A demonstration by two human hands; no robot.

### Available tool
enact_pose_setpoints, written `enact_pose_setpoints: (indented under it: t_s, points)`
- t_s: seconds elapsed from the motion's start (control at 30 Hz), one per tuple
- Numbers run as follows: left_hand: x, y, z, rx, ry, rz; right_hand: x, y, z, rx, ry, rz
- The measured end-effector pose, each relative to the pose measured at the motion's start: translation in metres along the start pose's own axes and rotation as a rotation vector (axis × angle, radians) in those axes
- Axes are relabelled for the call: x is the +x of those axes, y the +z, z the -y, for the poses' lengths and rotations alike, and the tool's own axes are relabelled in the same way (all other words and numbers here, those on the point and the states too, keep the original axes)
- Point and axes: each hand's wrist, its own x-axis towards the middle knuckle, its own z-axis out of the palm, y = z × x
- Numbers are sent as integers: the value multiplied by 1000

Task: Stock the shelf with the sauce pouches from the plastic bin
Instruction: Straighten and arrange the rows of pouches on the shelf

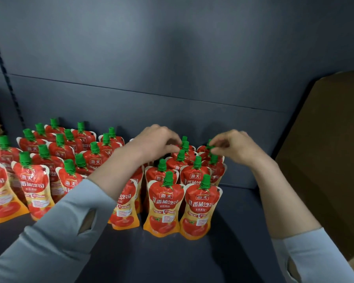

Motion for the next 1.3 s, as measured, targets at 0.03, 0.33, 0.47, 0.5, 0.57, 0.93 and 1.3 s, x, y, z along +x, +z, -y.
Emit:
enact_pose_setpoints:
  t_s: [0.03, 0.33, 0.47, 0.5, 0.57, 0.93, 1.3]
  points:
    - [8, 3, -2, 16, -2, 2, 3, 4, -1, -37, 18, 54]
    - [32, 14, -2, 100, 8, 115, 14, 26, 4, -51, -42, 73]
    - [27, 6, 14, 106, -23, 119, 21, 35, 16, -9, -95, 93]
    - [25, 5, 17, 96, -32, 126, 22, 36, 18, -1, -104, 105]
    - [24, 4, 21, 101, -32, 136, 23, 36, 21, 8, -116, 133]
    - [62, 19, 3, 21, -11, 60, 38, 19, -19, -107, 100, -78]
    - [66, 17, 12, 86, -14, 69, 37, 31, -9, -32, 41, -35]
